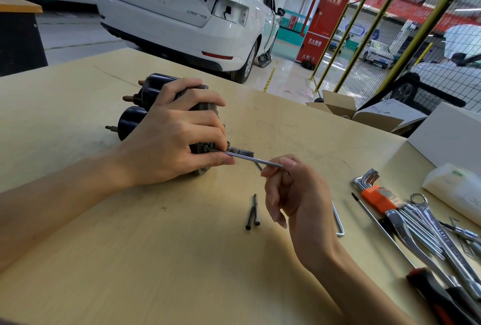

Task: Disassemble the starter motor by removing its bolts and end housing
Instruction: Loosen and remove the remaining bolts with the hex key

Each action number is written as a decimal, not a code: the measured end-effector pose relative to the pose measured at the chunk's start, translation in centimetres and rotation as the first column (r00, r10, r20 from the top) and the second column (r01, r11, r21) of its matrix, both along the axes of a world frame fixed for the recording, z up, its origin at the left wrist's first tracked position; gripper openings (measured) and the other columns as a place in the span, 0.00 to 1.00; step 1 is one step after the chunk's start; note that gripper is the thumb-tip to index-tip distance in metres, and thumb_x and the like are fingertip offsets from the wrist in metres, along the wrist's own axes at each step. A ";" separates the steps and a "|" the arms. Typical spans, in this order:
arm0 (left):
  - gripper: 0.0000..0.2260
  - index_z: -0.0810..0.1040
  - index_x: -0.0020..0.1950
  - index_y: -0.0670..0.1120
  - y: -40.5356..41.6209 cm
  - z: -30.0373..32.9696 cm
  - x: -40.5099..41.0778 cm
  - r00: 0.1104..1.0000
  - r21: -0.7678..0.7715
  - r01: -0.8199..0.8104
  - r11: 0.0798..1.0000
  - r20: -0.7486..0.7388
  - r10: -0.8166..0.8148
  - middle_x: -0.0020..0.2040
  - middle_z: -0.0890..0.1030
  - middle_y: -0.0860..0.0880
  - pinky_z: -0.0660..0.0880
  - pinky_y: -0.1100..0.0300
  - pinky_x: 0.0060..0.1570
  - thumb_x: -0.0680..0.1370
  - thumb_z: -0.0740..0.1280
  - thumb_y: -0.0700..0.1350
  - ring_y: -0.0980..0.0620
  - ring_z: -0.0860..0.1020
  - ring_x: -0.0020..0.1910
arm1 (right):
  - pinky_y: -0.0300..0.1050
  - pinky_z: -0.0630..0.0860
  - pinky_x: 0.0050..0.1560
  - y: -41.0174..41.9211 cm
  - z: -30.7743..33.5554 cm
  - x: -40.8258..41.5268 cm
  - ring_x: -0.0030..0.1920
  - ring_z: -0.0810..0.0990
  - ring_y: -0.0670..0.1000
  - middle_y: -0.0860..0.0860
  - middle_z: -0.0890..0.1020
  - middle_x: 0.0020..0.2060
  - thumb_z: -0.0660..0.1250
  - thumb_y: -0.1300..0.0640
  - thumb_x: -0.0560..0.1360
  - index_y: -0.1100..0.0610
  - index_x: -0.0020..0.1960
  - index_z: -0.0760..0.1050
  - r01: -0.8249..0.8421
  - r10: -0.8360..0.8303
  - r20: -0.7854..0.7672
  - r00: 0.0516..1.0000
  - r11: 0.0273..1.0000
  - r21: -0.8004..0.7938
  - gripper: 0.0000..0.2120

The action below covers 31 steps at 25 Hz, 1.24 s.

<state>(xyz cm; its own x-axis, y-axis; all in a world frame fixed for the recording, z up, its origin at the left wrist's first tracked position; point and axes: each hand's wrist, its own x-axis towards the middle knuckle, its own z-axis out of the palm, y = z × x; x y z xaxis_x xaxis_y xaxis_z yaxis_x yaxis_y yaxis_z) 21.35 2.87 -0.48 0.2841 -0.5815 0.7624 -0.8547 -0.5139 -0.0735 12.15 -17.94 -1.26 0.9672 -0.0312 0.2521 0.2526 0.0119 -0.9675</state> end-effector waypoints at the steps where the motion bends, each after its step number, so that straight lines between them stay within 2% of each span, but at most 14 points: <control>1: 0.11 0.85 0.43 0.52 0.0 0.0 0.0 1.000 0.001 0.000 1.000 0.000 0.000 0.46 0.84 0.57 0.59 0.44 0.71 0.77 0.69 0.58 0.48 0.75 0.65 | 0.39 0.60 0.22 0.0 0.0 0.0 0.22 0.64 0.52 0.54 0.68 0.22 0.61 0.49 0.69 0.57 0.36 0.76 -0.002 0.002 0.000 1.000 1.000 -0.001 0.12; 9: 0.12 0.85 0.43 0.52 0.0 -0.1 0.1 1.000 -0.003 0.000 1.000 0.005 0.000 0.46 0.84 0.57 0.58 0.45 0.72 0.77 0.68 0.58 0.49 0.74 0.65 | 0.38 0.60 0.23 0.0 0.0 -0.2 0.22 0.64 0.52 0.55 0.68 0.22 0.58 0.55 0.70 0.59 0.37 0.75 0.016 -0.016 -0.005 1.000 1.000 -0.022 0.10; 13: 0.12 0.85 0.43 0.52 0.0 -0.1 0.1 1.000 -0.005 0.003 1.000 0.006 -0.003 0.46 0.84 0.57 0.58 0.45 0.72 0.77 0.69 0.58 0.49 0.74 0.65 | 0.41 0.58 0.22 0.1 0.2 -0.5 0.23 0.65 0.51 0.54 0.70 0.24 0.56 0.59 0.71 0.58 0.39 0.76 0.023 -0.023 -0.008 1.000 0.998 -0.062 0.10; 18: 0.12 0.85 0.44 0.52 0.1 -0.1 0.0 1.000 -0.002 0.007 1.000 -0.004 -0.007 0.47 0.84 0.58 0.58 0.45 0.72 0.77 0.68 0.58 0.49 0.74 0.66 | 0.43 0.59 0.23 0.2 0.4 -0.6 0.24 0.65 0.52 0.55 0.70 0.24 0.52 0.69 0.77 0.58 0.38 0.79 0.058 -0.059 0.000 0.998 0.993 -0.104 0.20; 24: 0.13 0.85 0.42 0.52 0.0 0.0 0.1 1.000 -0.013 0.016 1.000 -0.006 -0.016 0.46 0.84 0.58 0.59 0.45 0.72 0.77 0.67 0.58 0.49 0.75 0.65 | 0.42 0.61 0.23 0.3 0.4 -0.4 0.23 0.65 0.50 0.53 0.70 0.23 0.52 0.68 0.79 0.53 0.40 0.80 0.128 -0.131 -0.011 0.991 0.980 -0.153 0.22; 26: 0.12 0.85 0.42 0.52 0.0 0.0 0.2 1.000 -0.011 0.016 1.000 -0.004 -0.016 0.46 0.84 0.58 0.59 0.45 0.72 0.77 0.68 0.58 0.49 0.75 0.65 | 0.40 0.63 0.23 0.3 0.3 -0.3 0.24 0.66 0.50 0.53 0.71 0.24 0.53 0.67 0.80 0.52 0.43 0.80 0.162 -0.168 -0.021 0.986 0.973 -0.163 0.19; 31: 0.11 0.85 0.42 0.51 -0.1 0.0 0.2 1.000 -0.018 0.016 1.000 -0.001 -0.016 0.46 0.84 0.58 0.59 0.45 0.71 0.76 0.70 0.57 0.49 0.75 0.65 | 0.40 0.64 0.23 0.4 0.3 -0.1 0.24 0.66 0.50 0.51 0.71 0.23 0.54 0.63 0.80 0.55 0.50 0.76 0.203 -0.213 -0.048 0.976 0.966 -0.163 0.12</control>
